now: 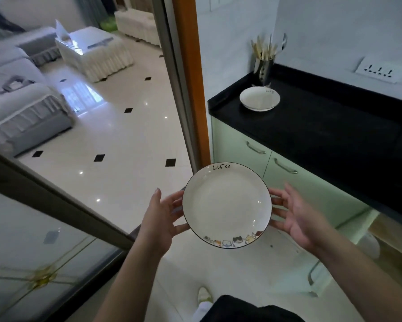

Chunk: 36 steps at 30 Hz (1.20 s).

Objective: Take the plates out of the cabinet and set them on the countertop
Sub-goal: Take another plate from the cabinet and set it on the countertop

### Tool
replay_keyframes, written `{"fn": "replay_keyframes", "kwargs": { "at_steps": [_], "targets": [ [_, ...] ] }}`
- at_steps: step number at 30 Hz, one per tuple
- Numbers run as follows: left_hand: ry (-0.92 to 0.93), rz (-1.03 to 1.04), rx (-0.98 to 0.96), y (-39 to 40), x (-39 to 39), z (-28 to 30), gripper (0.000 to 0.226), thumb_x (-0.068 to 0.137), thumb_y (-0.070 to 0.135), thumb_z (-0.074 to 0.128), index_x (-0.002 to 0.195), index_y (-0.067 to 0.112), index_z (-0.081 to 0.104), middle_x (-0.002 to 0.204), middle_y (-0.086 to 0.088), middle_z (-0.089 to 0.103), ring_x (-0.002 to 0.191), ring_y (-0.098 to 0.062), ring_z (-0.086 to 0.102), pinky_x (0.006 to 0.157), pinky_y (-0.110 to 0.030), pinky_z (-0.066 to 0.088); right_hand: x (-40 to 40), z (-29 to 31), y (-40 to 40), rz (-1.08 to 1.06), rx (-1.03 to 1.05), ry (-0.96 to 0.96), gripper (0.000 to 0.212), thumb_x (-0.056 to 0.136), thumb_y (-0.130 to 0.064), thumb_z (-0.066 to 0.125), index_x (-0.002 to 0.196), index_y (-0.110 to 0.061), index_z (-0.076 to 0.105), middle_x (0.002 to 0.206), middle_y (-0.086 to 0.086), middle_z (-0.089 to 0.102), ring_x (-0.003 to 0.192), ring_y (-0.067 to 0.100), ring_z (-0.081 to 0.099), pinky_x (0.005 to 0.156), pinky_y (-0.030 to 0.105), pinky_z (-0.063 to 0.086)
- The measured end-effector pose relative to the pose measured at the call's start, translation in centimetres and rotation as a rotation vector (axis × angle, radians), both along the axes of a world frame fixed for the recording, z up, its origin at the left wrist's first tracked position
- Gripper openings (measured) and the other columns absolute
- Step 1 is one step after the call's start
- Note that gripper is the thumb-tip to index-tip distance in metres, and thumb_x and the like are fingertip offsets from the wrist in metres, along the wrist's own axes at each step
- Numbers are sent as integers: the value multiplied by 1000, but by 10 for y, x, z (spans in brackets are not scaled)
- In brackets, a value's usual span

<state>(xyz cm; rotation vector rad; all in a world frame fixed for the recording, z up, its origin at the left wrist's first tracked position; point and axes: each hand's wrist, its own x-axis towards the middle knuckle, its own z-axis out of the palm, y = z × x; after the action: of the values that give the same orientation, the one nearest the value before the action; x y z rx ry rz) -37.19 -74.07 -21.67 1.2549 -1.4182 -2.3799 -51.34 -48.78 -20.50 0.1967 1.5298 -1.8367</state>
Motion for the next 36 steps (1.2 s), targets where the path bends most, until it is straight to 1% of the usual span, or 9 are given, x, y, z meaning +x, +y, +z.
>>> {"fn": "replay_keyframes", "kwargs": {
  "at_steps": [4,10,14,17,20,22,27,29,36],
  "targets": [
    [6,-118,-29,-46,-41,0,67,96,65,25,115,21,72,115,-6,73,111,-29,66,88,-52,55,-23,3,-30,-55,-28,-1,52,101,-47,32,120,-6,59,104,15,59,92,26,62,69,39,55],
    [3,-358,-75,-63,-127,-3,57,103,54,23,114,22,69,110,-2,74,98,-17,72,64,-30,60,-53,-2,-32,-221,-1,-22,49,101,-46,31,116,-11,62,105,13,63,92,23,65,72,37,56],
    [25,-488,-165,-40,-190,-5,61,101,57,25,116,18,70,114,-3,73,104,-21,70,73,-35,56,-88,-6,-7,-336,1,-23,48,101,-45,33,109,-11,67,103,13,65,91,22,66,78,40,57],
    [38,-554,-165,-16,-239,-4,56,102,53,30,115,17,70,113,-4,74,101,-21,71,69,-33,59,-120,-7,15,-420,20,-21,47,101,-45,36,110,-11,67,110,14,65,98,25,65,77,41,56],
    [-2,-639,-188,6,-285,2,33,107,33,37,114,22,66,119,-2,71,104,-25,70,76,-42,61,-148,-5,36,-481,51,-36,45,101,-47,37,111,-14,66,114,13,65,103,27,65,76,39,56],
    [-20,-639,-190,17,-311,5,27,106,28,41,109,20,67,120,-1,70,99,-25,71,74,-44,60,-166,-4,47,-504,49,-47,44,100,-48,38,111,-15,65,114,12,66,103,27,66,75,37,56],
    [-67,-571,-68,46,-371,2,38,86,50,59,103,21,77,104,4,75,97,-20,70,57,-34,57,-217,-11,70,-540,73,-62,44,100,-46,38,115,-14,65,114,10,69,105,25,66,84,44,54],
    [-112,-533,-29,51,-390,-9,39,90,49,55,108,21,75,108,2,74,103,-22,67,57,-34,58,-232,-17,75,-540,79,-84,46,101,-47,37,120,-14,62,117,9,68,108,25,64,90,46,52],
    [-203,-571,15,55,-461,-37,41,97,47,44,120,20,64,118,0,67,110,-23,61,68,-41,52,-284,-37,79,-568,53,-130,46,99,-52,37,119,-18,61,116,6,69,104,23,68,82,40,55]
  ]
}}
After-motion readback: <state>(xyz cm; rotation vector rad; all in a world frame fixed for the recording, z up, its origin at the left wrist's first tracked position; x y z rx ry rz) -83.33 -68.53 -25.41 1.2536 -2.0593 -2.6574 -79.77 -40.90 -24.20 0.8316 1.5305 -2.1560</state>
